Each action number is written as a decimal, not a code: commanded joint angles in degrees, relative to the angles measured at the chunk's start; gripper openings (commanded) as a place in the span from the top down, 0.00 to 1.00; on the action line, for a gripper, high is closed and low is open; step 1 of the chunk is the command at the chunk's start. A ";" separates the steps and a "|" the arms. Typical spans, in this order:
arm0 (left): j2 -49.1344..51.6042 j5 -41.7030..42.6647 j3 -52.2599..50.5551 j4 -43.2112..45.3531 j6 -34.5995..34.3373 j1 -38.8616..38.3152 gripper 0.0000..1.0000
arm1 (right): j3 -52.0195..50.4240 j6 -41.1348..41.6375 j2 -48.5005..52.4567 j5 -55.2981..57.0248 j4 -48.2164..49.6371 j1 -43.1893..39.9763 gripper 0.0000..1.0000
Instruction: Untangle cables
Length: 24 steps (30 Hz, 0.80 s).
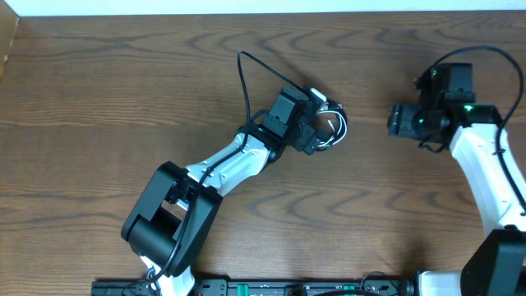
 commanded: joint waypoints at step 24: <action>-11.89 24.55 2.03 -15.43 -3.13 16.92 0.02 | -5.49 11.63 7.34 6.51 11.45 19.52 0.41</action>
